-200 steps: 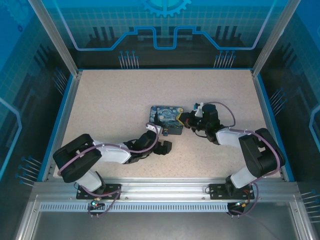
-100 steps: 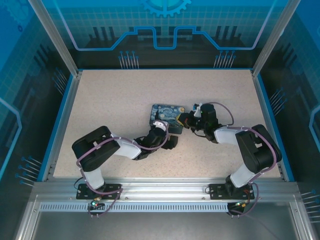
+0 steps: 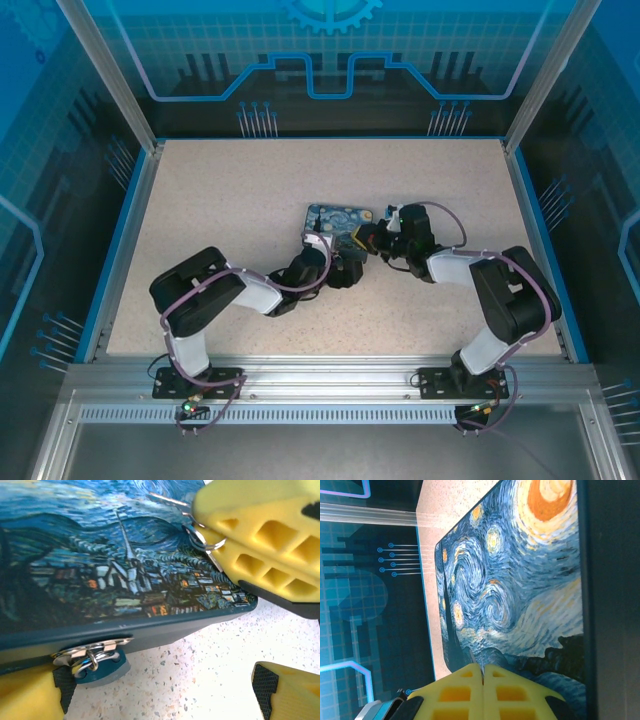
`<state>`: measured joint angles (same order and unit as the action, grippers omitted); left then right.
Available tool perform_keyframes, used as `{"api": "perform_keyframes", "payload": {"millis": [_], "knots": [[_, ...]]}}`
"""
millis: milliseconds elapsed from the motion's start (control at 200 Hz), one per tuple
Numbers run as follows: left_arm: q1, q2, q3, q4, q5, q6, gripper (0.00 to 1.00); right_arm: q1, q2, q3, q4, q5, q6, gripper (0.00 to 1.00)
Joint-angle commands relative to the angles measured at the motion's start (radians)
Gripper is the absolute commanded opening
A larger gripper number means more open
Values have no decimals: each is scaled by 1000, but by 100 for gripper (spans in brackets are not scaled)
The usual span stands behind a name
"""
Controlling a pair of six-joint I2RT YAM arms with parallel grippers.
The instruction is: Unlock the padlock with the key
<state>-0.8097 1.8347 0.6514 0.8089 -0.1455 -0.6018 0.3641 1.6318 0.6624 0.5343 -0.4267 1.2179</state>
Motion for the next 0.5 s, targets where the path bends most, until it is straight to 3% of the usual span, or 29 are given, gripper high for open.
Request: {"api": "perform_keyframes", "payload": {"millis": [0,165,495], "knots": [[18,37,-15,107,55,-78,91,-11,25,20,-20,0,-16,0],[21,68,-15,122,72,-101,89,-10,33,17,-14,2,-11,0],[21,99,-115,352,72,-226,83,-10,48,25,-10,-6,-8,0]]}}
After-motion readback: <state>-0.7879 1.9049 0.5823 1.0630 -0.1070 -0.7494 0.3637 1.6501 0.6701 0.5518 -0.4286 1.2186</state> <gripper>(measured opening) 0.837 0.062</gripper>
